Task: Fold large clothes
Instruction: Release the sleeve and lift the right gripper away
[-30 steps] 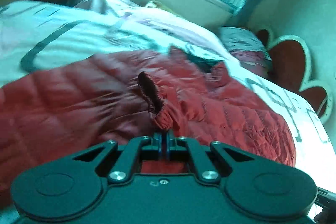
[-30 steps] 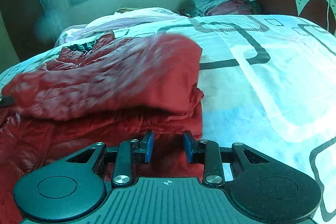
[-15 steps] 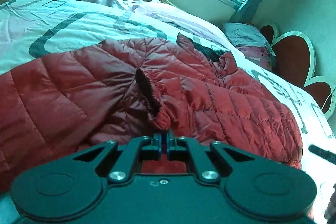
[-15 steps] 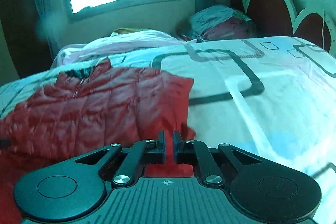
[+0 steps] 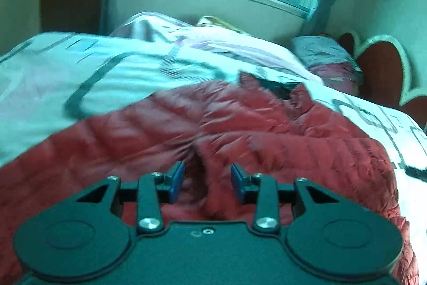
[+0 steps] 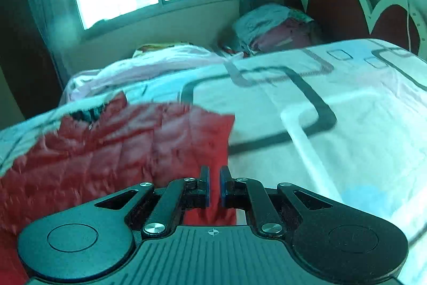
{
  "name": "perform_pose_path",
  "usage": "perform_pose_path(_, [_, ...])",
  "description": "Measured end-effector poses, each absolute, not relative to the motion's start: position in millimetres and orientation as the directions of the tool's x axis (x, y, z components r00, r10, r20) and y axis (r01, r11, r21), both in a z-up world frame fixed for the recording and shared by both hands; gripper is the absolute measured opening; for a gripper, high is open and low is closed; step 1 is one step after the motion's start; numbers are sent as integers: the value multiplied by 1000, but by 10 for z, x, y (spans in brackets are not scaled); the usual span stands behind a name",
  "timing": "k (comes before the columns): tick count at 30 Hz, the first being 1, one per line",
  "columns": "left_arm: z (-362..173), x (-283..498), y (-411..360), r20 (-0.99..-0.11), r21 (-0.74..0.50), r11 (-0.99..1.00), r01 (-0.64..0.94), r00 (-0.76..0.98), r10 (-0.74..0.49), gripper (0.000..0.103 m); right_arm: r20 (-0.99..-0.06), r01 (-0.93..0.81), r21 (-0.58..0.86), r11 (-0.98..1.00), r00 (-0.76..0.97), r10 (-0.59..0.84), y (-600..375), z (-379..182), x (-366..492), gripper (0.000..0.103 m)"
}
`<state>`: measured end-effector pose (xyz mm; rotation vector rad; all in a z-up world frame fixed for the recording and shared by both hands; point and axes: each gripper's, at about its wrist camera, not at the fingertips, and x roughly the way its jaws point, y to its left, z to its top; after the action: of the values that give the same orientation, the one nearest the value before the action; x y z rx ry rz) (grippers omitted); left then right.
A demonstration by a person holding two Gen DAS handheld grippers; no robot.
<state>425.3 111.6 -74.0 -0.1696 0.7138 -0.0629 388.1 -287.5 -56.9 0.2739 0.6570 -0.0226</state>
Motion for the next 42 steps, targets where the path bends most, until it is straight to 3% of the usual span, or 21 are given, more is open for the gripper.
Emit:
perform_pose_path(4, [-891,4555,794,-653,-148,985,89,739,-165,37,-623,78,234,969,777,88,-2808,-637,4242,9])
perform_pose_path(7, [-1228,4737,704,-735,-107,990,90,663,-140,39,-740,77,204,976,665,102,-2736,-1006,4501,9])
perform_pose_path(15, [-1041,4731,656,-669,-52,993,102,735,-111,42,-616,59,227,972,781,97,-2877,-709,4618,9])
perform_pose_path(18, [-1168,4867,648,-692,-57,994,96,713,-109,44,-659,60,195,979,747,86,-2868,-808,4927,9])
perform_pose_path(20, [-1276,4920,693,-703,-52,995,80,705,-93,45,-735,69,159,985,674,72,-2876,-1013,5124,9])
perform_pose_path(24, [-1222,4858,682,-693,-46,996,79,716,-89,42,-725,58,138,989,686,61,-2895,-984,5046,9])
perform_pose_path(30, [-973,4339,592,-613,-83,992,98,780,-128,47,-614,-3,225,974,776,144,-2854,-618,4296,9])
perform_pose_path(36, [-1316,4349,448,-673,-45,992,116,730,-116,49,-716,3,189,982,685,136,-2621,-1002,4258,9])
perform_pose_path(42, [-1217,4317,478,-648,-57,994,94,754,-108,47,-670,24,205,979,732,122,-2592,-787,4021,9])
